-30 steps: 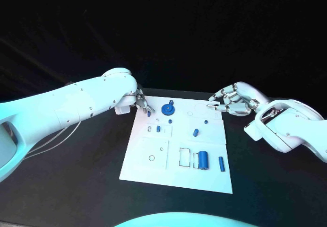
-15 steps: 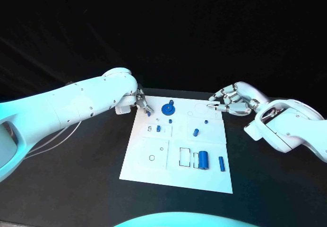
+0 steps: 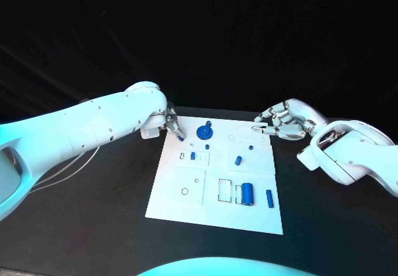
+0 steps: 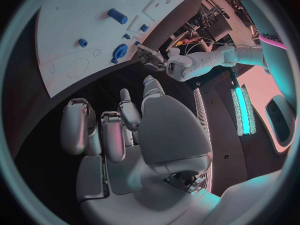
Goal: Assemble the parts on the task board
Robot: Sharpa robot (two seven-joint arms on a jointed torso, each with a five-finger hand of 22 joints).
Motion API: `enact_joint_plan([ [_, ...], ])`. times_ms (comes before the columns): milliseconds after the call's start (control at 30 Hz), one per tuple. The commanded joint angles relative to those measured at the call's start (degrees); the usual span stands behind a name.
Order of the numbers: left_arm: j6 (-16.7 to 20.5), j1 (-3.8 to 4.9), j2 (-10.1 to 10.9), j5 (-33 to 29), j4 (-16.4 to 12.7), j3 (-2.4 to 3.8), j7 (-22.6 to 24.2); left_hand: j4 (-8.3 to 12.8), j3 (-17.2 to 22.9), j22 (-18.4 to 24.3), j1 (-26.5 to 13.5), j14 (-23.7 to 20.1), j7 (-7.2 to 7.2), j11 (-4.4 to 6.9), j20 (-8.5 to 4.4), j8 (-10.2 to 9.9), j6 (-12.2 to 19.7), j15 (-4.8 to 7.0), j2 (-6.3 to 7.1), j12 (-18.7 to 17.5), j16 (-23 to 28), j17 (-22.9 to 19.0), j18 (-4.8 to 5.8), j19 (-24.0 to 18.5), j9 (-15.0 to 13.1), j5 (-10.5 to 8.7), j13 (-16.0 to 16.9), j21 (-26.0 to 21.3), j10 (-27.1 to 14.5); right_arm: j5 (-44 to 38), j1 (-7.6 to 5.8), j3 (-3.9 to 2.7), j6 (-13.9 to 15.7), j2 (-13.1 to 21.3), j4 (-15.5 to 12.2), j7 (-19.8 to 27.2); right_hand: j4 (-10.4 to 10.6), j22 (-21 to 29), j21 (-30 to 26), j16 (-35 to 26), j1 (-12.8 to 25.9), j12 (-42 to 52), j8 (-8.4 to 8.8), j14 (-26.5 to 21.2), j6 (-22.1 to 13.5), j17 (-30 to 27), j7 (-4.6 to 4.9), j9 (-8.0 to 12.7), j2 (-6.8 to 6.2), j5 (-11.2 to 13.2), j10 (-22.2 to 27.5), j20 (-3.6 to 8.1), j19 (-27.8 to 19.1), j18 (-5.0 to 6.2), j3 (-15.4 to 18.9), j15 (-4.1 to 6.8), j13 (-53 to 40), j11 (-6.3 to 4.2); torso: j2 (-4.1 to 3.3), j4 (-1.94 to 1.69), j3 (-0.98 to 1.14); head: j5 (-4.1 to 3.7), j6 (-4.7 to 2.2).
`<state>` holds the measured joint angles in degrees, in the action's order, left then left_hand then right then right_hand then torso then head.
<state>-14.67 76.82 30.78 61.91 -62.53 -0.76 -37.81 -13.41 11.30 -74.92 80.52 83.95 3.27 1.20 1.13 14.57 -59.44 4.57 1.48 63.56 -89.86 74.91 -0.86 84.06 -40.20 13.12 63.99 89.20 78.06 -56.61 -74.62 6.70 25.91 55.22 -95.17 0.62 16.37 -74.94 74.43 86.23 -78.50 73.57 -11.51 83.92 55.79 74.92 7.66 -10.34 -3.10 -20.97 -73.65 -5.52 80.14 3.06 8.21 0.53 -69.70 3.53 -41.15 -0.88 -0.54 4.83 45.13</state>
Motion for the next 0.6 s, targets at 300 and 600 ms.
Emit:
enact_joint_plan([
  [300,-0.04,0.01,0.69,-3.25,-0.82,0.02,0.92,2.29,15.20,-13.70,1.76,6.05,0.38,-0.36,0.63,0.12,-0.44,-0.61,3.29,-0.81,-0.14,15.09,0.49,5.04,-0.35,0.51,-0.72,-0.06,-0.08,-0.57,0.04,0.00,-0.72,0.02,-0.07,0.39,-0.02,-2.96,-0.08,-0.41,0.51,0.04,-0.29,4.00,-0.41,6.57,0.16,-0.09,0.09,0.17,-0.19,0.17,0.06,0.94,0.38,0.33,-0.15,-0.31,0.06,-0.06,0.01,0.10,0.02],
  [600,3.30,0.07,4.50,-10.20,-6.33,0.08,0.26,5.20,25.39,-13.97,-2.56,6.05,0.13,-0.19,0.51,2.17,-0.51,-0.41,7.08,-0.31,-0.14,15.09,0.56,5.21,-2.60,0.29,-0.56,0.09,0.69,-0.57,0.04,0.00,-0.68,0.15,-0.09,0.36,-0.03,-2.91,-0.15,-0.43,0.52,0.04,-0.31,4.00,-0.41,6.55,0.15,-0.09,0.12,0.14,-0.18,0.17,0.03,0.96,0.39,0.33,-0.14,-0.31,0.08,-0.09,-0.01,0.20,0.13],
])
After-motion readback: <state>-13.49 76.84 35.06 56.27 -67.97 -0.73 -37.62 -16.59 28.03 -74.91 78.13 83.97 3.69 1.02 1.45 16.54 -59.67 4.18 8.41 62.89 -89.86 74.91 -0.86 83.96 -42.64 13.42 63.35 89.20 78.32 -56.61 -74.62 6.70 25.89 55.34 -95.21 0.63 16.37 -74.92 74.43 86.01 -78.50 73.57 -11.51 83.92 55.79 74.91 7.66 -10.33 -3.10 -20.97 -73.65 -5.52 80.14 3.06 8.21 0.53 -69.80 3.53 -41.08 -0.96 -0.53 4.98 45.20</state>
